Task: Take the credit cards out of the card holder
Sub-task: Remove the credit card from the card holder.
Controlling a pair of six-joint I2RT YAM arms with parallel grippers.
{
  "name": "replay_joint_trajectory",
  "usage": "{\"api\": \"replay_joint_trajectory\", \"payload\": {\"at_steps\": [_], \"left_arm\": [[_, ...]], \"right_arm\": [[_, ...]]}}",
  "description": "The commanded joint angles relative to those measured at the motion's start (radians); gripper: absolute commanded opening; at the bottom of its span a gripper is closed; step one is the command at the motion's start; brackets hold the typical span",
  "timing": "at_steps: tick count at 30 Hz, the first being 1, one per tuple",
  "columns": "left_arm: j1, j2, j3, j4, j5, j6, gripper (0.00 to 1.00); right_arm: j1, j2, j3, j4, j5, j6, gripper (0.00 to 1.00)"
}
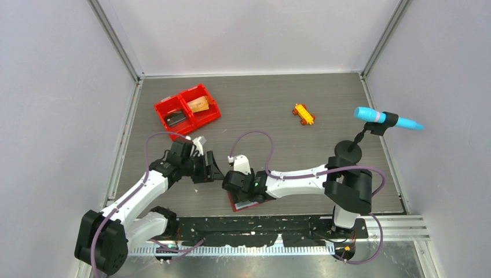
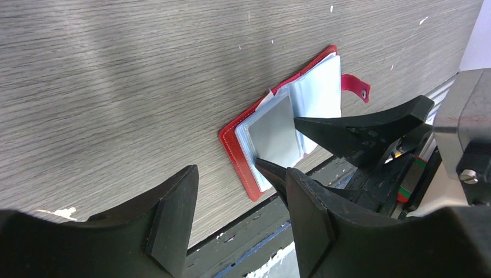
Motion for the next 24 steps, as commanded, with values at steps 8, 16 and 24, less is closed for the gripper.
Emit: {"api": "replay_joint_trajectory", "payload": {"at_steps": [8,16,24], "left_arm": [[-0.004,0.072,-0.014,0.047,0.081,0.006,0.59],[-0.041,0.14,-0.011,0.082,0.096,-0.006,0.53],[-0.068,0.184,-0.005,0.129,0.09,-0.033,0.34]], "right_arm": [[-0.015,-0.1,-0.094,0.138,-0.016,0.02,0.56],[-0.048,-0.173,-0.215,0.305,-0.076,0.044,0.56],[-0.088,-0.244,-0.322,0.445,-0.131,0.065,0.55]]}}
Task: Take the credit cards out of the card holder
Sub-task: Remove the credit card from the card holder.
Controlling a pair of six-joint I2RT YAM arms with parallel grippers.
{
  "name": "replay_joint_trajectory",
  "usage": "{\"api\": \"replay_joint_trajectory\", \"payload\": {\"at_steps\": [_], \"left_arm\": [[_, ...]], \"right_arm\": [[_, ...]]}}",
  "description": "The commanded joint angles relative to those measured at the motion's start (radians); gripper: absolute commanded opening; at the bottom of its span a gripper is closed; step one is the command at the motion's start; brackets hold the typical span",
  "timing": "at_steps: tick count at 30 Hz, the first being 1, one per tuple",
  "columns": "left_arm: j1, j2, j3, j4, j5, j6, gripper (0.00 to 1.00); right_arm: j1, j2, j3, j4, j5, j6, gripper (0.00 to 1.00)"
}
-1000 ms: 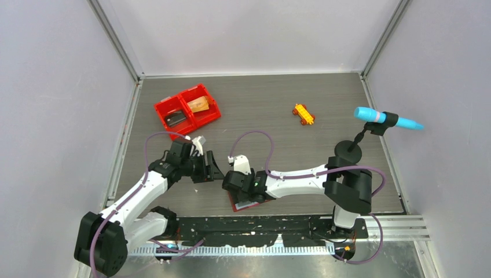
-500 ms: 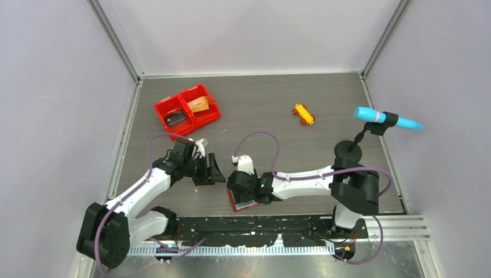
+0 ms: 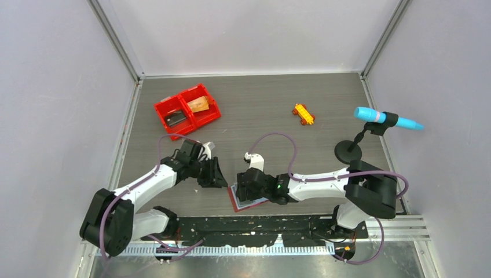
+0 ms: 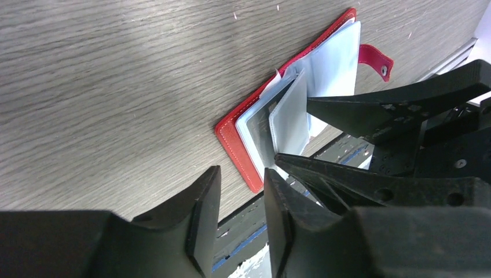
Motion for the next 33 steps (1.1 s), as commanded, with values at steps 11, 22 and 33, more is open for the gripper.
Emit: {"api": "replay_joint_trajectory", "payload": {"at_steps": [11,22,33], "left_arm": [[-0.039,0.129,0.026,0.179,0.049,-0.061,0.08],[-0.055,0.214,0.051,0.241,0.072,-0.095,0.04],[-0.089,0.28,0.062,0.324,0.134,-0.157,0.04]], "right_arm": [[-0.051,-0.091,-0.129,0.244,-0.086,0.052,0.54],[-0.06,-0.102,-0.145,0.264,-0.105,0.053,0.55],[-0.061,-0.12,-0.144,0.242,-0.104,0.052,0.59]]}}
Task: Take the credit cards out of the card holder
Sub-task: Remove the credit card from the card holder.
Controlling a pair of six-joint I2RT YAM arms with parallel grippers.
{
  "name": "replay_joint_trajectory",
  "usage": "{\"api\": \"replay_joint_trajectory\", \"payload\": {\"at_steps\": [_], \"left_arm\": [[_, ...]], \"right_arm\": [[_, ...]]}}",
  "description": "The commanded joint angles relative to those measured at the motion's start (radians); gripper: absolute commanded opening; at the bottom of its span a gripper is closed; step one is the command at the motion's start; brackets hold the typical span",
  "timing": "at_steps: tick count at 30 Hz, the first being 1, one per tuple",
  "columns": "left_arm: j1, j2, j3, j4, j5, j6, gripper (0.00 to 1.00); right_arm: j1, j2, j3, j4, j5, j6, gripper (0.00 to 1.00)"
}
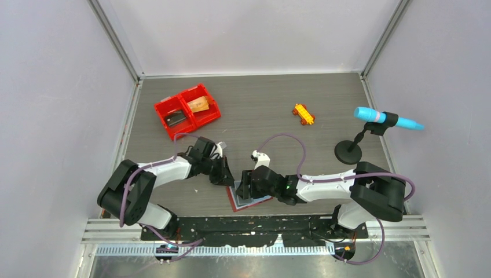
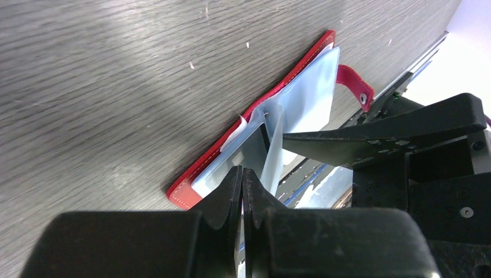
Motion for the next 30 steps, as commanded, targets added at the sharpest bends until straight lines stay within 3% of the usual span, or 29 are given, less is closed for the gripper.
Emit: {"api": "replay_joint_trajectory", "payload": {"at_steps": [1,6,14,22,30], "left_arm": [[-0.023,0.001,0.02,0.099,0.059,-0.057,0.04],[-0.066,0.014,0.039,0.133,0.082,-0.097,0.07],[-0.159,0.08,0.074,0.206,0.079,-0.169,0.07],[-0.182,0.072,0.129,0.133,0.024,-0.139,0.07],[-0.18,0.003,0.138,-0.004,-0.091,-0.079,0.11]], "right_arm": [[-0.002,-0.055,0.006,-0.003,0.011,0.009,0.63],[-0.003,-0.117,0.014,-0.102,0.057,0.007,0.76],[-0.003,-0.332,-0.005,-0.325,0.17,-0.015,0.79],[-0.003,-0.523,-0.045,-0.384,0.214,-0.031,0.73],[-0.003,-0.484,-0.043,-0.348,0.181,-0.046,0.59]]}}
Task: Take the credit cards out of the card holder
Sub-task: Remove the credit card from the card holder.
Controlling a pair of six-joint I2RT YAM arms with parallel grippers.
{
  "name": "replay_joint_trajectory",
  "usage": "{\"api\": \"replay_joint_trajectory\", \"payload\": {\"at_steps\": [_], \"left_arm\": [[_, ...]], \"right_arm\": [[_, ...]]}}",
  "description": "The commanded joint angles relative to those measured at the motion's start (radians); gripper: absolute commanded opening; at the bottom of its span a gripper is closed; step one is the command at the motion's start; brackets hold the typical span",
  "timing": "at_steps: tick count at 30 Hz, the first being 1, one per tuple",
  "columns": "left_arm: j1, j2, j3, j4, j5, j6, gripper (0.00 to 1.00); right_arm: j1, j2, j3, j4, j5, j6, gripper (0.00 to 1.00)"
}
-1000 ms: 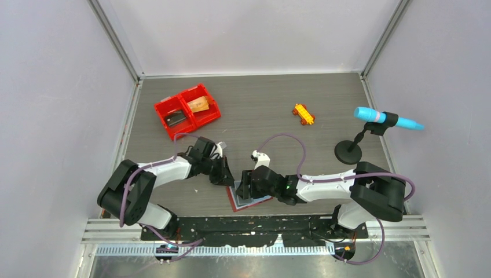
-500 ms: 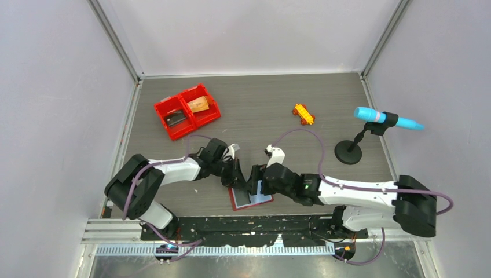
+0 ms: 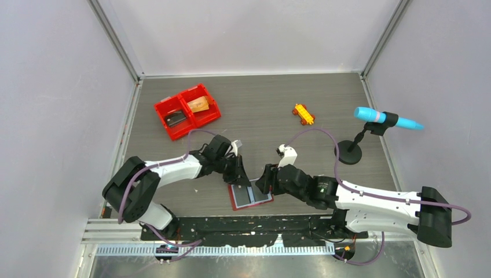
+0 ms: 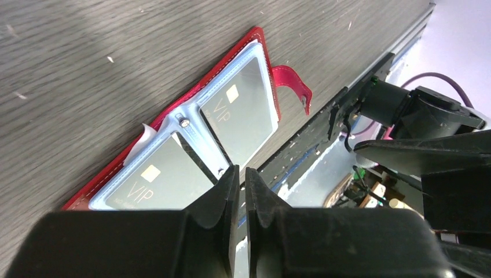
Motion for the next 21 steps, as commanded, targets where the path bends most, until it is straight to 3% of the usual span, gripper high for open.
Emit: {"api": "replay_joint_trajectory", "payload": {"at_steps": [1,9,21], "left_arm": [[0.001,-0.066,0.02,-0.066,-0.084,0.04,0.13],[0.001,-0.067,-0.02,-0.02,-0.112,0.028,0.3],[-0.001,-0.027,-0.05,0.061,-0.105,-0.002,0.31]], "right_arm": [[-0.004,0.035,-0.003,0.038,0.012,-0.018,0.56],[-0.077,0.127,-0.046,0.132,-0.063,-0.034,0.5],[-0.146,0.182,-0.114,0.277,-0.161,-0.016,0.43]]}}
